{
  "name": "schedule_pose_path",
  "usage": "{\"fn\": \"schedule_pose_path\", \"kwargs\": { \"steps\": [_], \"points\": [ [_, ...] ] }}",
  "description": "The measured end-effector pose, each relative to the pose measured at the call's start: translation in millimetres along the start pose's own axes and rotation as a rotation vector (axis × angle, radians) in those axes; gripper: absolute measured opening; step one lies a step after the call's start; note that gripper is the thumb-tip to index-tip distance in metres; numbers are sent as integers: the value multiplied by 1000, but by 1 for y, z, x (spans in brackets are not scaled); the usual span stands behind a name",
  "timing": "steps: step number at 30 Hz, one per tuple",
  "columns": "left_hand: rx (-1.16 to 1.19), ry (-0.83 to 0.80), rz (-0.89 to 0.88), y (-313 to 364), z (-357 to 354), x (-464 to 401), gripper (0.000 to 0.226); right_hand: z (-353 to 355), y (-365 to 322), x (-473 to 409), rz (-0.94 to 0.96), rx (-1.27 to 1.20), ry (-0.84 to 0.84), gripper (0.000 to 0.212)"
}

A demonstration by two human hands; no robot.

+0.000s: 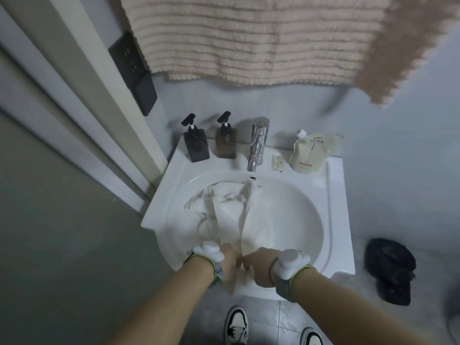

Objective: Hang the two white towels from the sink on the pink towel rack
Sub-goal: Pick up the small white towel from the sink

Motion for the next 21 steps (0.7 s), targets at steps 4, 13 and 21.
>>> {"fn": "schedule_pose_path", "kwargs": {
  "steps": [4, 13, 21],
  "points": [
    [37, -124, -58, 7, -10, 1, 10, -6, 6, -5, -30, 35, 44, 49],
    [343, 81, -178, 38, 34, 23, 29, 43, 15, 20, 16, -225, 359, 26],
    [718, 467, -311, 41, 151, 54, 11, 148, 33, 81, 118, -647, 744, 15]
  ]
}}
Point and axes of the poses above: each hand's wrist, its own x-axis away from the middle knuckle, its own z-axis out of the back of the hand, y = z × x, the point moved 8 cm from there along -x, towards the middle knuckle, and after that the axes turned 2 degrees about z, right-handed, at the moved point
